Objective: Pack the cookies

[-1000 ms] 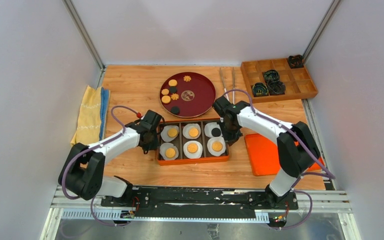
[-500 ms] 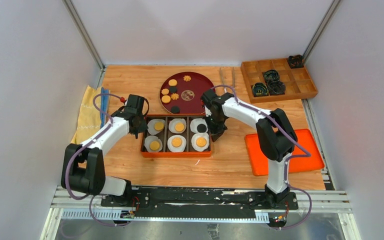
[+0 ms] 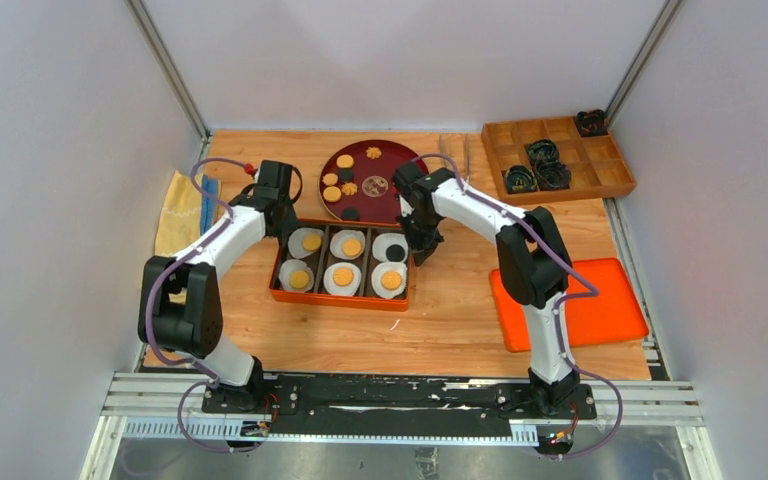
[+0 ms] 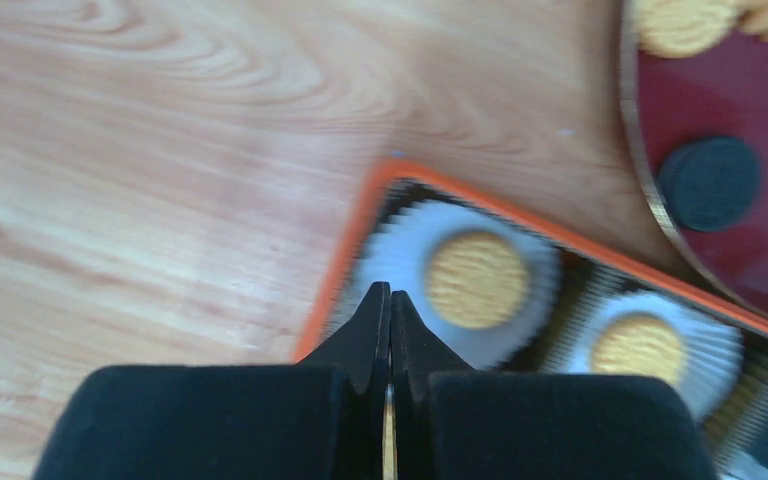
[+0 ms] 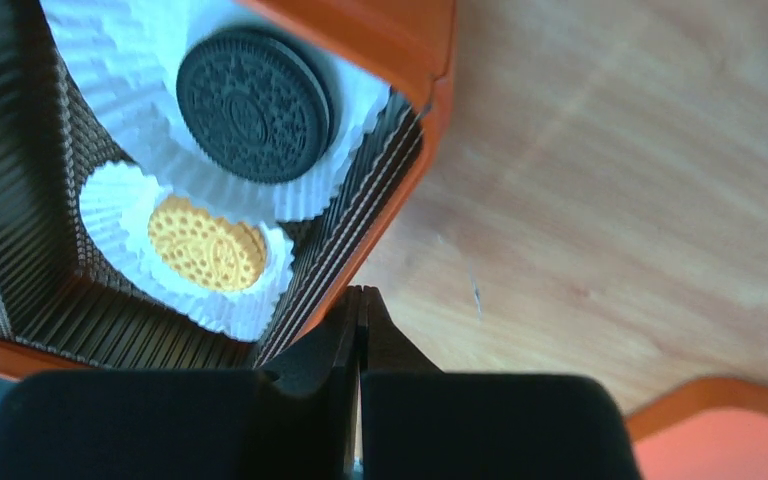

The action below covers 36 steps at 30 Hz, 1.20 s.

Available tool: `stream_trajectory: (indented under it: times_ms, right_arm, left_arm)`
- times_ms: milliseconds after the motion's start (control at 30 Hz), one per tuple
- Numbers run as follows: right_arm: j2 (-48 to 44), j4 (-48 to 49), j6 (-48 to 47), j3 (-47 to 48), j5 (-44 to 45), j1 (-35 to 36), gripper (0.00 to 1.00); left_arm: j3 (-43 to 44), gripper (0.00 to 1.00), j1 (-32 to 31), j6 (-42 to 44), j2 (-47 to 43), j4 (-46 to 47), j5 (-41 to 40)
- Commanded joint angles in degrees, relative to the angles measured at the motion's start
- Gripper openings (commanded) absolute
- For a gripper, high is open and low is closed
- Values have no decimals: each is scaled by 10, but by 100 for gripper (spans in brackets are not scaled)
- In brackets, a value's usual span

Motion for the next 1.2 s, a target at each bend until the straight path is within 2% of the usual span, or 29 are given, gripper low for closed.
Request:
stream_trajectory:
  times_ms: [0, 200, 300, 400, 600, 800, 967, 1167]
  right_arm:
    - [-18, 82, 13, 1, 19, 21, 0]
    - [-146, 66, 36, -127, 176, 21, 16]
    - [-218, 44, 58, -207, 252, 20, 25]
    - [-265, 13, 88, -267, 285, 12, 30]
    - [-329, 4, 136, -367, 293, 6, 31]
    - [-346, 36, 152, -442, 297, -29, 30]
    - [-348, 114, 122, -500, 222, -90, 28]
    - [-337, 168, 100, -530, 157, -113, 17]
  left_arm:
    - [43, 0, -28, -41, -6, -48, 55]
    - [22, 0, -31, -43, -114, -108, -16]
    - [11, 0, -45, -26, -175, -102, 0]
    - [15, 1, -75, -17, -202, -87, 31]
    - [49, 1, -127, -19, -176, -72, 59]
    - [61, 1, -146, -17, -152, -62, 67]
    - [58, 1, -147, -17, -148, -57, 67]
    - [58, 1, -147, -14, -145, -58, 66]
